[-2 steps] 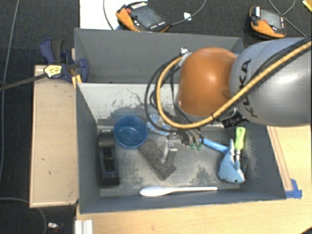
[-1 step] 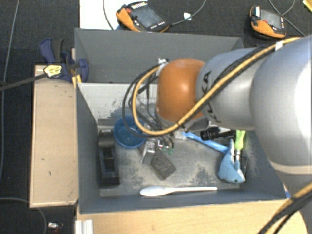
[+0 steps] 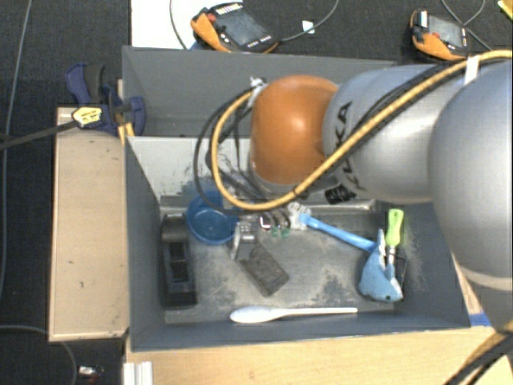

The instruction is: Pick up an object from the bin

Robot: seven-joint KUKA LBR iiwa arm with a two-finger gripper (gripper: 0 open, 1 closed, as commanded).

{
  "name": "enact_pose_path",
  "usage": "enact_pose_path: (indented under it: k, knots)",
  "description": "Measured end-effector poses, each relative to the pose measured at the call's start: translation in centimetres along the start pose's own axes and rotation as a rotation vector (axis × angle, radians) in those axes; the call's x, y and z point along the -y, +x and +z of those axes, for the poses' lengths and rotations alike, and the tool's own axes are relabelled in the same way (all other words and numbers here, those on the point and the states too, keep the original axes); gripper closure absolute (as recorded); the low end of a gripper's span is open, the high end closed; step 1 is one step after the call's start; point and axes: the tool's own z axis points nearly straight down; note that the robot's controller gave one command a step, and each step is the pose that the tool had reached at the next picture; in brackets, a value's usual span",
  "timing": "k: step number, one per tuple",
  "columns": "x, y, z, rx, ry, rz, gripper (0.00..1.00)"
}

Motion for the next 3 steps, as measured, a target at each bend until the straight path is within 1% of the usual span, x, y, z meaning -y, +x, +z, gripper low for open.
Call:
enact_pose_path:
  k: [1,2,3]
  knots:
    - [1.8,0.1,5.3,-0.006,0.001,0.196,0.0]
    - [1.3,-0.4,5.0,0.004,-0.002,0.068,0.0]
    - [1.3,-0.2,6.4,-0.005,0.001,0.418,0.0]
